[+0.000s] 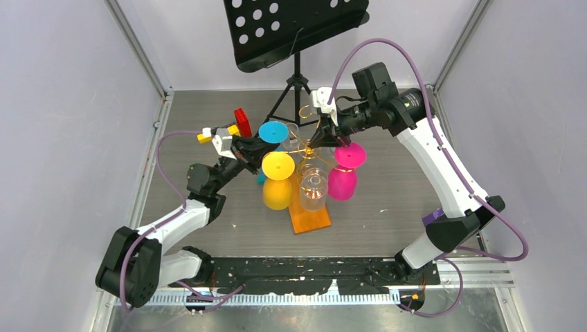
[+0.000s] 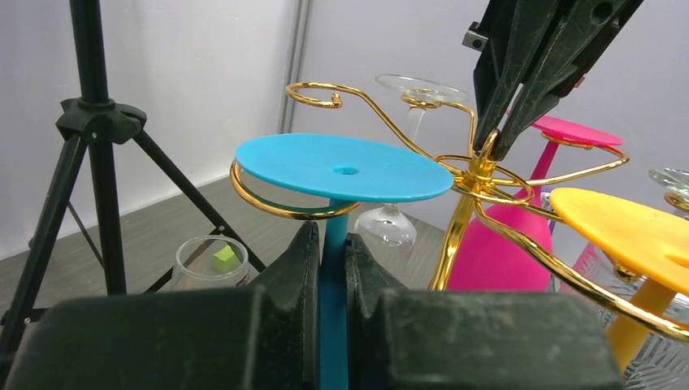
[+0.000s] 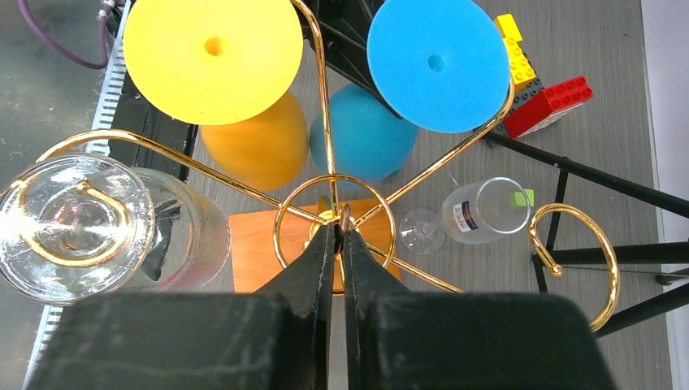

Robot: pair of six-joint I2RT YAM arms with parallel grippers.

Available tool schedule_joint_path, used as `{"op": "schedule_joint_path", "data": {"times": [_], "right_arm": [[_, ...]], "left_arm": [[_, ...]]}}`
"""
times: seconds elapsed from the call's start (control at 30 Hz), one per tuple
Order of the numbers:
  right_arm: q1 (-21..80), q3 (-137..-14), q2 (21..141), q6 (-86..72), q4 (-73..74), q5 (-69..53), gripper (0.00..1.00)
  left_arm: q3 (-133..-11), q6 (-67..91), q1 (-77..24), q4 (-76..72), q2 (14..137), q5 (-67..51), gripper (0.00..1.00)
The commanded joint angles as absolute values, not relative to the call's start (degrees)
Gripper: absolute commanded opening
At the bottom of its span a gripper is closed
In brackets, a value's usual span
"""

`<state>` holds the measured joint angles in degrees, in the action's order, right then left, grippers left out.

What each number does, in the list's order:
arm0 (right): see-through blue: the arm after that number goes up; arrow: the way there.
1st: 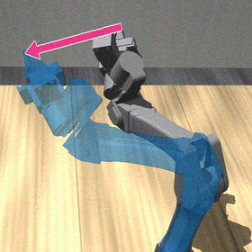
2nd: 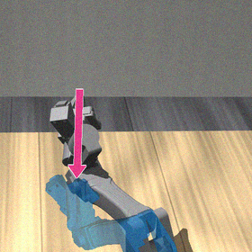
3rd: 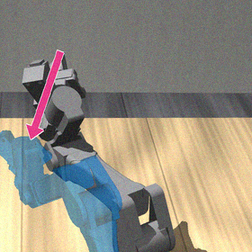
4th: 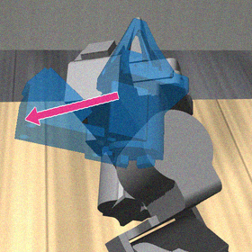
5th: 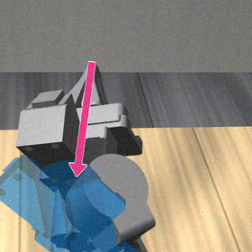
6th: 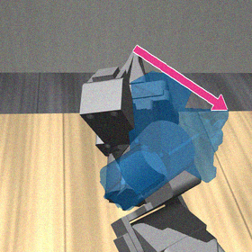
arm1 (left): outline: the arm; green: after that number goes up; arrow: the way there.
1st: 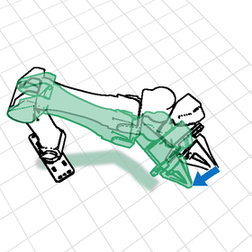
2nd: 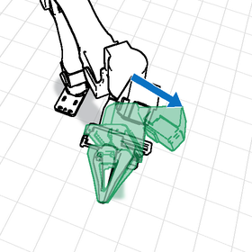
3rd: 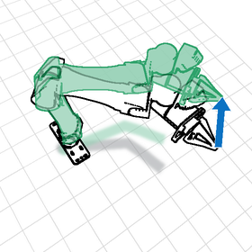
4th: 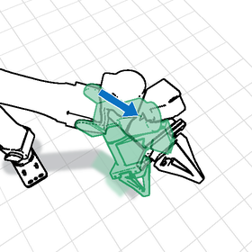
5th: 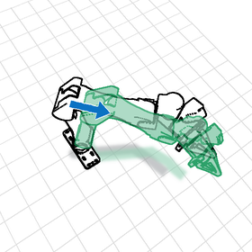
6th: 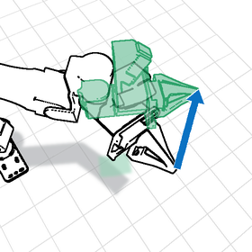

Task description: Place the wine glass upside down on the wine glass rack

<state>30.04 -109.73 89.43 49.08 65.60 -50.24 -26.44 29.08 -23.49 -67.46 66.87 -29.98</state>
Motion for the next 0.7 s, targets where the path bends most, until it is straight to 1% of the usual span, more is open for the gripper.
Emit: {"op": "schedule_joint_path", "data": {"times": [0.0,0.07,0.27,0.37,0.43,0.47,0.53,0.67], "right_arm": [[30.15,-110.93,90.05,49.31,63.11,-48.78,0.05],[30.15,-110.92,90.01,49.30,63.11,-48.79,0.05],[30.14,-110.93,89.66,49.31,62.74,-48.80,0.05],[30.10,-110.87,89.40,49.31,62.12,-48.75,0.05],[30.14,-110.84,89.31,49.12,61.80,-48.64,0.05],[30.10,-110.83,89.30,49.04,61.70,-48.59,0.05],[30.14,-110.87,89.29,48.95,61.52,-48.50,0.05],[30.14,-110.57,89.07,48.95,61.19,-48.41,0.05]], "left_arm": [[-25.90,27.25,-23.18,-66.60,66.35,-31.08,0.16],[-25.26,27.17,-23.14,-66.38,65.99,-30.09,0.29],[-24.43,24.35,-23.12,-60.61,61.48,-26.42,0.54],[-24.81,22.35,-23.16,-54.21,57.65,-23.65,0.66],[-25.48,21.14,-23.12,-45.88,54.38,-20.97,0.81],[-26.09,20.76,-23.12,-41.31,52.48,-19.04,0.85],[-27.55,20.05,-23.13,-31.82,48.34,-14.72,0.92],[-28.19,20.47,-23.07,-17.06,41.80,-4.43,0.99]]}}
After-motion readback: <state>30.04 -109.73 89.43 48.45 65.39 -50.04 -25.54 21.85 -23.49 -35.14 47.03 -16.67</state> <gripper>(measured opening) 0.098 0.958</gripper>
